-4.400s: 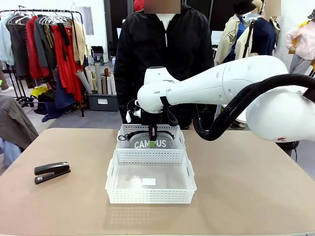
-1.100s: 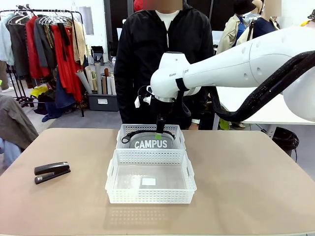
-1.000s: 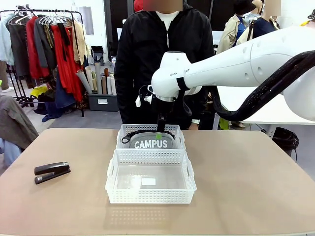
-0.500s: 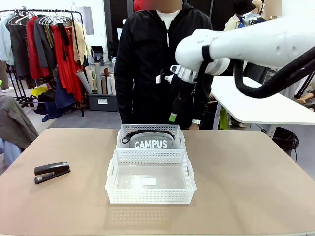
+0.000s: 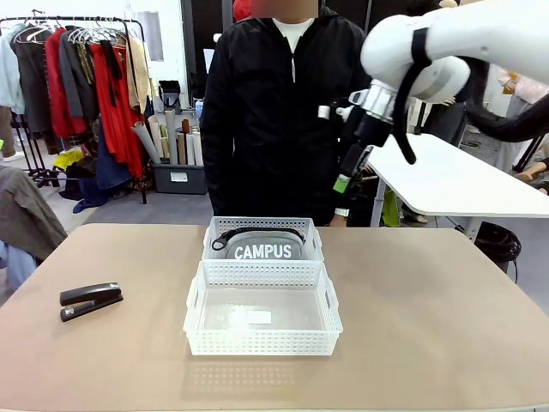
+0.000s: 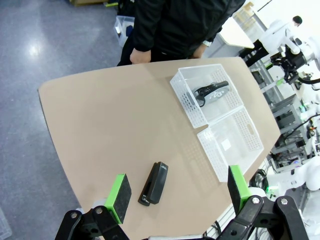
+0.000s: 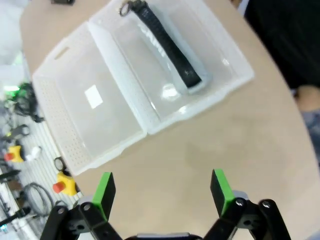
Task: Distribute items into two baskets.
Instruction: Pick up the Stapler that the person points to.
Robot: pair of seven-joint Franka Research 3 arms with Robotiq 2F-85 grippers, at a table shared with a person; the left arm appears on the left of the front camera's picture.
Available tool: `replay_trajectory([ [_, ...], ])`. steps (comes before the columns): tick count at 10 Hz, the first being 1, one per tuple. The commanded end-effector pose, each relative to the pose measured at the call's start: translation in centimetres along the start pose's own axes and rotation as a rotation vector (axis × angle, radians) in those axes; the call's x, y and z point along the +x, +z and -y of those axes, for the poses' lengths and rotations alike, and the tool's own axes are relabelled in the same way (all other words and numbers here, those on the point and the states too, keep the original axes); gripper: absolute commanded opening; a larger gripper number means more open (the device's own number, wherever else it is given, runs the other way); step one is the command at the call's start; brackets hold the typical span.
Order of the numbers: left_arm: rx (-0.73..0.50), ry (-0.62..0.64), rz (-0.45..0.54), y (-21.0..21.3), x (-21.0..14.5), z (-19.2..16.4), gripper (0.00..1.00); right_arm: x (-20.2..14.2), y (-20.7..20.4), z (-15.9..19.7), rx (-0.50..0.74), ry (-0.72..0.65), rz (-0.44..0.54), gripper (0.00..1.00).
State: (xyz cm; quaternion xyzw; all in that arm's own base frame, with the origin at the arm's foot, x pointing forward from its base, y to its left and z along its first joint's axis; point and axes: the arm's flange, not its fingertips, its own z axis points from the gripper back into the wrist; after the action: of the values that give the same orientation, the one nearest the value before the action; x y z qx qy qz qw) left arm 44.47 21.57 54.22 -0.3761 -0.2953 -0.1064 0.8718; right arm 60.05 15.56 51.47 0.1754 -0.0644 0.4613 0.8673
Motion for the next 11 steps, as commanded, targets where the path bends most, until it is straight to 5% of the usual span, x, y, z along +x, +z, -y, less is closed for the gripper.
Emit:
replay_trajectory([
  [1, -0.003, -0.003, 0.003, 0.2, -0.1, 0.2, 1.0, -4.3, 0.3, 1.7, 0.071, -0.132, 0.082, 1.0],
  [6, -0.003, -0.003, 0.003, 0.2, -0.1, 0.2, 1.0, -14.2, 3.6, 4.3, 0.263, -0.269, 0.425, 1.0],
  [11, -0.003, -0.003, 0.003, 0.2, -0.1, 0.2, 1.0, -21.0, 6.8, 3.0, 0.187, -0.296, 0.613, 1.0],
])
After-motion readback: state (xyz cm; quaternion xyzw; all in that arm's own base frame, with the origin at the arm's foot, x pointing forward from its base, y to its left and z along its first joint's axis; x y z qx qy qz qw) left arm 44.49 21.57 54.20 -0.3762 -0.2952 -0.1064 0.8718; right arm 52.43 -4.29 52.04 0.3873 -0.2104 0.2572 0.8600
